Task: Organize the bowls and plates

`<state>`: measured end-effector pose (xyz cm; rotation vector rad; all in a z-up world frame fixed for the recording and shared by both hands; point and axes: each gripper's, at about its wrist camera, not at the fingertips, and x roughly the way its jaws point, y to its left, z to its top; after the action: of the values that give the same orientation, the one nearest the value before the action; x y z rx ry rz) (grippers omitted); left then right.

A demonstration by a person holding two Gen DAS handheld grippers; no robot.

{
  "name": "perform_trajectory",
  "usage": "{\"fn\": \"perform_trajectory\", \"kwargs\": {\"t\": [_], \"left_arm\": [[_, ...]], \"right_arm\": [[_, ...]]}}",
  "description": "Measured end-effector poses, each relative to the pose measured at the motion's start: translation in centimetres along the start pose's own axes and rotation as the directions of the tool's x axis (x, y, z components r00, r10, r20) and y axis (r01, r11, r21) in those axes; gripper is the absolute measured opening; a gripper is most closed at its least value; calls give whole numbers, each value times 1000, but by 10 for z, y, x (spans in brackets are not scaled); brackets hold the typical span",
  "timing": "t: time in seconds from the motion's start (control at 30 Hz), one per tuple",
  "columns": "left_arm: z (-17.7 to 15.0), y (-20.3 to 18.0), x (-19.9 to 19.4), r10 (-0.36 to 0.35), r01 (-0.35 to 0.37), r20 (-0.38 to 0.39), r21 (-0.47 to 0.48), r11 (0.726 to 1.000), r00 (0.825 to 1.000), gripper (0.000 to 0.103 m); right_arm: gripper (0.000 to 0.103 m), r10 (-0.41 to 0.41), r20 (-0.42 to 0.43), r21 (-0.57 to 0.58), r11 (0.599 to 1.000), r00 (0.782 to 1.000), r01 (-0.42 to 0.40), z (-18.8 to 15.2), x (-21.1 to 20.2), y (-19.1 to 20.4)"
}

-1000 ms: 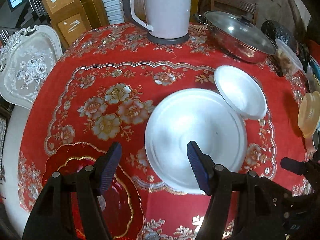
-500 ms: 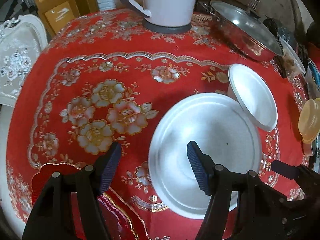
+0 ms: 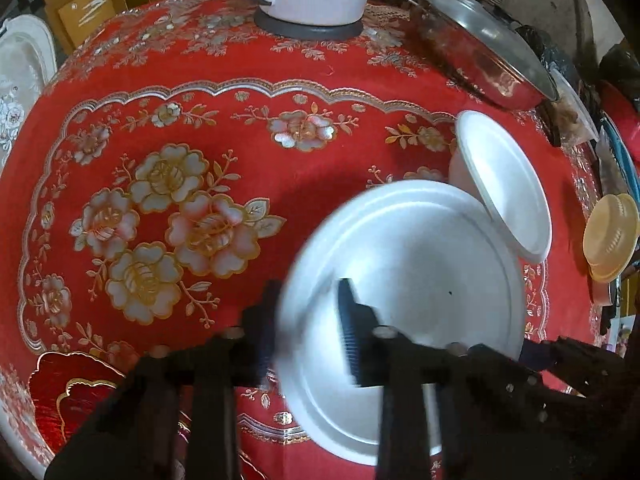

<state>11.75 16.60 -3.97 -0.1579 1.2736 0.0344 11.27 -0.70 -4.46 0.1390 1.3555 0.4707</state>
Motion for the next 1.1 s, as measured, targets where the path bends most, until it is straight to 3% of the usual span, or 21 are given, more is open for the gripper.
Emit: {"fn": "perform_trajectory", "kwargs": {"t": [0.2,0.53,0.83,1.1], "left_arm": [[-7,0,-5,-3,3,8,-2,1000,1000,17],[-26,9,-47,0,3,53,-46,999,999,17],[-49,54,-94,47,-32,104,-143,989,993,17],[-90,107,-111,112,-81,97,-278,957,989,17]], "right_arm": [[17,7,16,-2,1000,1000,-7,-2,-8,1],[17,33,19,-57,998,999,-32,-9,-32,20],[20,80,3,-198,977,997,-78,-13,-42,80],[21,105,-67,-328,937,992,-122,-26,-22,144]]}}
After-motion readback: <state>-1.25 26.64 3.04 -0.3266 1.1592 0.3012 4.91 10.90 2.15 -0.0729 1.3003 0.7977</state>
